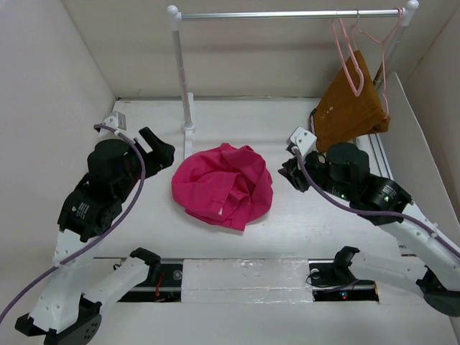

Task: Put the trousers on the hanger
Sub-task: Flatten out the trousers at the center of the board.

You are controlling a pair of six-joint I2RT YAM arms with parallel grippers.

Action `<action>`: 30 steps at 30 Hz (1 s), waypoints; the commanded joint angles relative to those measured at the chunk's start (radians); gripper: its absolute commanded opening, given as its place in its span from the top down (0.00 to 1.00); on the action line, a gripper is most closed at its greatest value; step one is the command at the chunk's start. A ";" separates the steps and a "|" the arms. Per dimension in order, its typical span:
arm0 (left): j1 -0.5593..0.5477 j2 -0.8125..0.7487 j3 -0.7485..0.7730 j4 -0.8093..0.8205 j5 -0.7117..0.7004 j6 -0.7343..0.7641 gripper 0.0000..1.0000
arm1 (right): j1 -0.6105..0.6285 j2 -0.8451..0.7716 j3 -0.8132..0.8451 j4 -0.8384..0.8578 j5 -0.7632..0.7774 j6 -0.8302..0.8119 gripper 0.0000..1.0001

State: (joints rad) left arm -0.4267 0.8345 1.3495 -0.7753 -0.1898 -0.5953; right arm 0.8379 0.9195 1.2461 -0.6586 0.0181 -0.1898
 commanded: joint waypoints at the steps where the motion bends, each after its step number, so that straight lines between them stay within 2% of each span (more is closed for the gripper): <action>1: -0.003 -0.005 -0.006 0.030 -0.023 -0.026 0.25 | -0.005 0.019 0.018 0.034 -0.009 -0.011 0.73; 3: -0.003 -0.008 0.017 0.010 -0.074 -0.026 0.35 | -0.005 0.038 0.038 0.036 -0.059 -0.031 0.95; 4: -0.003 -0.008 0.019 0.007 -0.074 -0.031 0.35 | -0.005 0.038 0.038 0.034 -0.060 -0.031 0.95; 5: -0.003 -0.008 0.022 0.002 -0.085 -0.034 0.37 | -0.005 0.044 0.047 0.031 -0.061 -0.034 1.00; 6: -0.003 -0.009 0.022 0.002 -0.092 -0.035 0.40 | -0.005 0.051 0.050 0.030 -0.066 -0.037 1.00; 10: -0.003 0.015 0.028 0.002 -0.066 -0.023 0.42 | -0.005 0.085 0.070 0.040 -0.079 -0.054 1.00; 11: -0.003 0.034 0.036 0.001 -0.063 -0.012 0.49 | -0.005 0.094 0.073 0.043 -0.083 -0.057 1.00; 12: -0.003 0.043 0.040 0.004 -0.065 -0.006 0.76 | -0.005 0.111 0.093 0.047 -0.089 -0.062 1.00; 14: -0.003 0.067 0.066 0.027 -0.112 -0.006 0.90 | 0.004 0.174 0.119 0.053 -0.102 -0.082 1.00; 15: -0.003 0.078 0.080 0.031 -0.146 -0.021 1.00 | 0.016 0.203 0.131 0.060 -0.115 -0.089 1.00; 17: -0.003 0.113 0.118 0.016 -0.218 -0.040 1.00 | 0.041 0.304 0.173 0.079 -0.127 -0.103 1.00; 19: 0.006 0.127 0.114 -0.014 -0.249 -0.082 0.97 | 0.067 0.379 0.229 0.086 -0.138 -0.125 0.90; 20: 0.006 0.117 0.071 -0.050 -0.260 -0.101 0.91 | 0.102 0.462 0.251 0.085 -0.136 -0.134 0.76; 21: 0.006 0.103 0.033 -0.068 -0.279 -0.127 0.78 | 0.122 0.502 0.275 0.082 -0.124 -0.145 0.68; 22: 0.019 0.065 -0.062 -0.091 -0.322 -0.179 0.71 | 0.142 0.540 0.315 0.082 -0.115 -0.166 0.60; 23: 0.019 0.037 -0.113 -0.093 -0.333 -0.199 0.64 | 0.162 0.579 0.331 0.083 -0.110 -0.175 0.48; 24: 0.028 0.013 -0.162 -0.085 -0.336 -0.214 0.52 | 0.197 0.644 0.340 0.086 -0.106 -0.187 0.43; 25: 0.040 -0.029 -0.249 -0.053 -0.320 -0.230 0.47 | 0.214 0.675 0.349 0.091 -0.104 -0.209 0.40; 27: 0.063 -0.044 -0.326 0.003 -0.248 -0.221 0.37 | 0.259 0.746 0.357 0.093 -0.107 -0.230 0.34; 29: 0.142 0.019 -0.409 0.103 -0.133 -0.154 0.36 | 0.283 0.769 0.331 0.091 -0.086 -0.250 0.28; 30: 0.211 0.053 -0.432 0.132 0.048 -0.120 0.36 | 0.294 0.769 0.304 0.105 -0.098 -0.254 0.26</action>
State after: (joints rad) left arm -0.3122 0.8169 0.9764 -0.7773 -0.3622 -0.7586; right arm 1.0981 1.7069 1.5532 -0.5941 -0.0776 -0.3927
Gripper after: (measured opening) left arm 0.640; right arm 0.731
